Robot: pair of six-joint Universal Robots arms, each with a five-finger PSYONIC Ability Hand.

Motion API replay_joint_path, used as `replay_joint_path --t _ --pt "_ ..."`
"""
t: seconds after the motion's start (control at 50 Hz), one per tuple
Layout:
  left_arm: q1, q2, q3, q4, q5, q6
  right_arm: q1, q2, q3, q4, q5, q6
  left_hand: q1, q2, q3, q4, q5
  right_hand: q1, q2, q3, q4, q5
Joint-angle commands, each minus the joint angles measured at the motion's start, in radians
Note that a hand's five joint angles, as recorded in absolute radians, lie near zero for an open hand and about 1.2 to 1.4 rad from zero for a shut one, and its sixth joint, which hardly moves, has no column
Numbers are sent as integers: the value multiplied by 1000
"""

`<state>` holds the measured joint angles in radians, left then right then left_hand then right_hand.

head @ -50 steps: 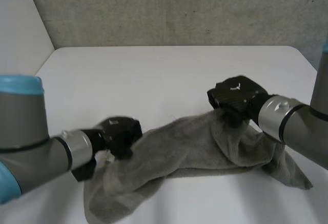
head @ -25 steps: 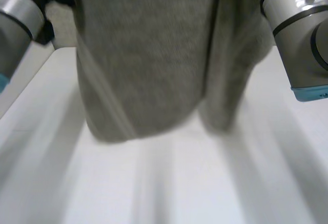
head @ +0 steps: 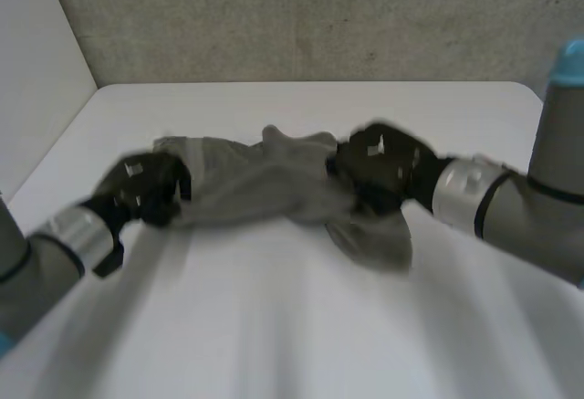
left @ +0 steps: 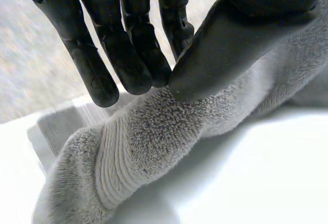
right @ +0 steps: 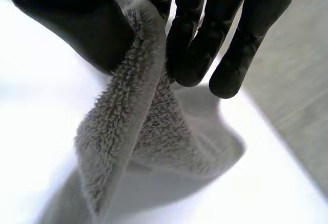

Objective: Fold the towel.

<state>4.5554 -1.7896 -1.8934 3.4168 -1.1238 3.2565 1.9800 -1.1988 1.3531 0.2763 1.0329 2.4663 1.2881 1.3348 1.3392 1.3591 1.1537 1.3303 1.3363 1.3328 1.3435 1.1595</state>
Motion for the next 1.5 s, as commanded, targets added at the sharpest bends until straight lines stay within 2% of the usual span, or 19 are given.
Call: replay_joint_path --t 0.02,0.04,0.06,0.08,0.12,0.18,0.54,0.64,0.66,0.68,0.7,0.72,0.9,1.06,1.08,1.12,1.16,1.36,1.5 --pt "27 -27 -101 81 24 138 0 -10 110 -6 42 -69 -174 -221 -225 -245 -214 66 60 63 53 62" --pt "27 -27 -101 81 24 138 2 -11 130 -22 50 -57 -176 -223 -227 -247 -216 66 60 63 53 62" --pt "27 -33 -98 87 22 138 3 -13 149 -38 56 -41 -345 -392 -396 -416 -385 66 60 63 53 62" --pt "27 -33 -98 87 22 138 3 -13 149 -39 56 -41 -346 -393 -398 -417 -387 66 60 63 53 62" --pt "28 -43 -90 93 22 138 16 -22 178 -77 78 -1 -560 -606 -611 -631 -600 66 60 63 53 62" --pt "25 -63 -78 98 22 140 19 -39 207 -101 105 31 -654 -701 -706 -725 -695 66 60 63 53 62" --pt "11 -172 -36 99 29 157 13 -44 288 -219 174 60 -722 -769 -773 -793 -762 66 60 63 53 62" --pt "16 -195 -19 101 26 158 11 -44 288 -226 179 115 -675 -722 -726 -746 -715 66 60 63 53 62" --pt "16 -200 -13 101 24 163 10 -44 290 -226 179 140 -504 -551 -555 -575 -544 66 60 63 53 62" --pt "17 -205 -10 101 25 170 10 -44 290 -226 179 140 -159 -206 -210 -230 -199 66 60 63 53 62" --pt "17 -205 -10 101 26 170 6 -44 290 -227 177 166 -156 -202 -207 -227 -196 58 52 56 45 55" --pt "16 -208 -9 102 24 181 6 -44 293 -227 176 190 88 42 37 18 48 41 35 38 28 37" --pt "17 -205 -16 101 22 230 11 -38 308 -229 177 221 108 61 57 37 68 -83 -89 -85 -96 -86" --pt "30 -203 -12 102 21 232 3 -38 310 -241 191 235 108 61 57 37 68 -683 -689 -686 -696 -687" --pt "40 -200 -12 104 18 232 3 -38 310 -241 191 235 108 61 57 37 68 -685 -691 -687 -698 -688" --pt "54 -197 -12 108 12 230 2 -38 305 -235 193 249 108 61 57 37 68 -892 -898 -895 -905 -896" --pt "73 -194 -12 116 -1 230 2 -38 302 -230 193 253 108 61 57 37 68 -945 -951 -948 -959 -949" --pt "143 -179 -7 139 -77 216 -10 -30 284 -197 194 284 108 61 57 37 68 -931 -937 -934 -944 -935" --pt "154 -177 -10 139 -79 215 -52 8 259 -189 185 428 108 61 57 37 68 -779 -785 -781 -792 -782"
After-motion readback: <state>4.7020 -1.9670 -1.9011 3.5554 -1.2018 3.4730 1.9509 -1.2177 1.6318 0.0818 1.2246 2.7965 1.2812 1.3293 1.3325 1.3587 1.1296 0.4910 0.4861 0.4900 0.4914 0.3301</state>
